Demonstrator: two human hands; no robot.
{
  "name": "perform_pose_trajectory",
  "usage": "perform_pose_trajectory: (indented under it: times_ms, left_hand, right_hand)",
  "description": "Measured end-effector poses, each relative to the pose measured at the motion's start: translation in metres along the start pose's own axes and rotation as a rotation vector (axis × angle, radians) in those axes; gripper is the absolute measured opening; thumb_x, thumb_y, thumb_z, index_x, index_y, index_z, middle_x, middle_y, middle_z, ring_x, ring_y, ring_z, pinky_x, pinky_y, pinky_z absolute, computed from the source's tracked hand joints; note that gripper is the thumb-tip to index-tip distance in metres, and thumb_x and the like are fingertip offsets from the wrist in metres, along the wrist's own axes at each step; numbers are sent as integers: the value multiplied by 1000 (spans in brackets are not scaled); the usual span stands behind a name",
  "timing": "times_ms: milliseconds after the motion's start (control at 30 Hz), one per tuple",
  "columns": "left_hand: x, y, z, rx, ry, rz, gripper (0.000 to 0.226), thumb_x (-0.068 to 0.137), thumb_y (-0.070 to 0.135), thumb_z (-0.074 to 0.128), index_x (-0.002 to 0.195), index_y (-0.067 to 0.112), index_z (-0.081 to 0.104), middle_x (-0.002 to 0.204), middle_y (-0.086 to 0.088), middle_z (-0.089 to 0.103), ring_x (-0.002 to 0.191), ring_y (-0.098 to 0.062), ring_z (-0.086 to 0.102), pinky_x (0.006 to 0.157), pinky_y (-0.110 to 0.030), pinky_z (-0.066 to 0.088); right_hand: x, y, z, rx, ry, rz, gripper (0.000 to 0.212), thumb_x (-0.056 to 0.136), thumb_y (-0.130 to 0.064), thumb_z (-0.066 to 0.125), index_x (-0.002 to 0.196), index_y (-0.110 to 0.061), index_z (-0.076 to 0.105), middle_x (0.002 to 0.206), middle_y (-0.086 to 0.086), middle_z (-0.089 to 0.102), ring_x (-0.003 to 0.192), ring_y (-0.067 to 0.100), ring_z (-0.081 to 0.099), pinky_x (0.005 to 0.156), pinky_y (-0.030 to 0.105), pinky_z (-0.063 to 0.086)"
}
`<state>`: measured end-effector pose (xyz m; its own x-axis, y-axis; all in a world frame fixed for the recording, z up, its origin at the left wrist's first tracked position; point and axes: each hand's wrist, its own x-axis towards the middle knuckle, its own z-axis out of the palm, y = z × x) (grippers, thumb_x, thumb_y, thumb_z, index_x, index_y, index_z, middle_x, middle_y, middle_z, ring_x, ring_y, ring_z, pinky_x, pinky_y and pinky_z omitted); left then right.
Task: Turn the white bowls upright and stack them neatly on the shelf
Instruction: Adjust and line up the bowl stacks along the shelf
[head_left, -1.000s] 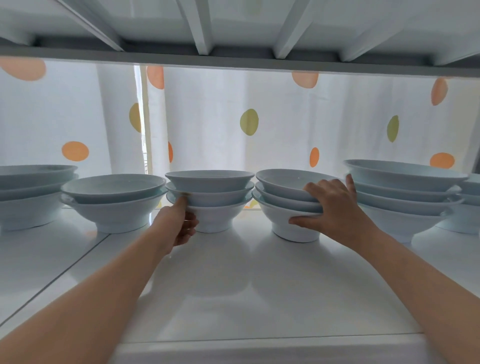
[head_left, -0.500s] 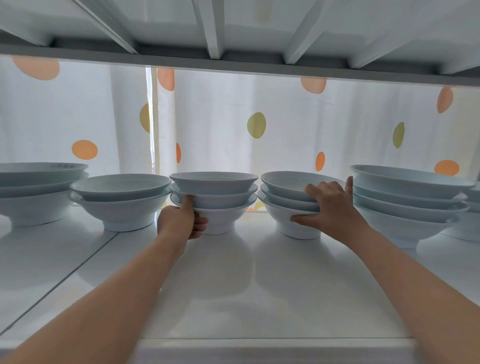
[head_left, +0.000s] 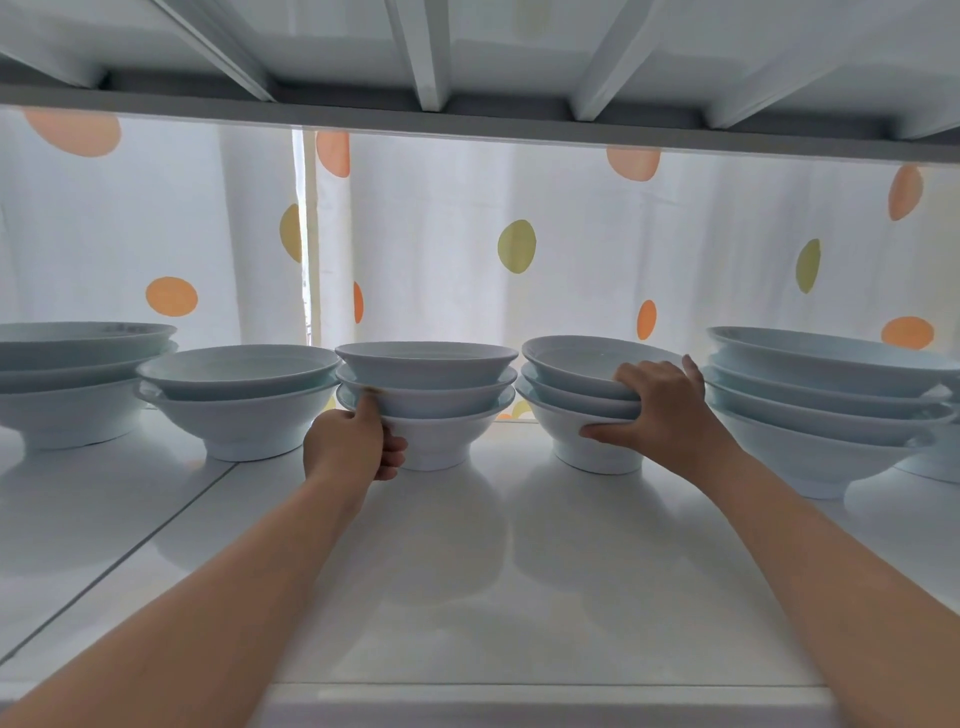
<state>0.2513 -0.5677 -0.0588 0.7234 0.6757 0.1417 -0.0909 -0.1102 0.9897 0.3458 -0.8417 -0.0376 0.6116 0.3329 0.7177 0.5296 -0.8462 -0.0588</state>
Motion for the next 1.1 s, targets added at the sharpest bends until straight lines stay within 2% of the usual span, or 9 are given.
perform_pose_trajectory:
  times_ms: [167, 267, 367, 433, 567, 700, 800, 900, 1100]
  left_hand:
    - [4, -2, -2, 13, -13, 3, 46, 99, 30, 37, 71, 1, 59, 62, -12, 66, 47, -25, 57, 43, -24, 51]
    - [6, -3, -6, 46, -46, -2, 45, 99, 32, 34, 75, 2, 59, 65, -13, 68, 48, -26, 57, 48, -27, 50]
    - [8, -3, -10, 116, -97, -32, 46, 99, 37, 30, 79, 5, 58, 68, -11, 71, 48, -23, 58, 47, -25, 46]
    - [8, -2, -14, 130, -144, -108, 47, 98, 41, 28, 82, 7, 56, 69, -10, 71, 48, -22, 58, 46, -23, 44]
    - [9, 6, -34, 203, -262, -306, 47, 98, 48, 22, 90, 9, 47, 73, -14, 67, 54, -22, 60, 48, -24, 48]
    - [22, 12, -82, 232, -218, -310, 35, 97, 36, 28, 90, 7, 47, 73, -14, 65, 57, -23, 60, 43, -21, 49]
    - [36, 10, -117, 249, -195, -309, 46, 98, 44, 24, 84, 7, 47, 72, -14, 66, 56, -23, 60, 43, -21, 47]
    - [52, 9, -147, 257, -203, -286, 54, 98, 53, 24, 86, 7, 50, 73, -13, 66, 56, -21, 60, 44, -21, 47]
    - [90, 3, -196, 190, -238, -279, 57, 96, 58, 27, 111, 7, 48, 74, -13, 66, 57, -21, 61, 37, -17, 47]
  right_hand:
    - [0, -2, -2, -2, -10, 4, 47, 65, -53, 76, 75, -19, 47, 75, 0, 52, 78, 21, 43, 104, 53, 29]
    - [-1, -6, -4, -70, 0, -28, 48, 67, -58, 72, 83, -16, 55, 75, -2, 49, 81, 28, 49, 99, 52, 34]
    - [-1, -15, -7, -125, 5, -50, 63, 68, -75, 49, 95, -20, 60, 78, -1, 52, 87, 29, 53, 92, 49, 38]
    - [-2, -20, -7, -116, 4, -55, 70, 66, -78, 38, 101, -22, 61, 83, 3, 57, 89, 31, 54, 89, 48, 38]
    - [-6, -33, -8, -78, 133, -86, 69, 69, -71, 43, 110, -19, 62, 97, 12, 53, 93, 34, 49, 86, 49, 41]
    - [-2, -80, -17, 110, 241, -146, 60, 76, -58, 49, 114, -14, 63, 103, 15, 55, 101, 29, 46, 91, 41, 36]
    - [1, -131, -9, 206, 156, -225, 57, 79, -56, 49, 116, -14, 61, 106, 10, 61, 102, 28, 53, 94, 33, 35]
    - [7, -173, 5, 221, 61, -243, 56, 80, -54, 52, 121, -16, 58, 113, 6, 63, 106, 25, 57, 97, 36, 40]
    - [15, -220, 19, 157, 35, -130, 52, 78, -51, 51, 114, -15, 63, 111, 6, 66, 106, 27, 59, 99, 44, 39]
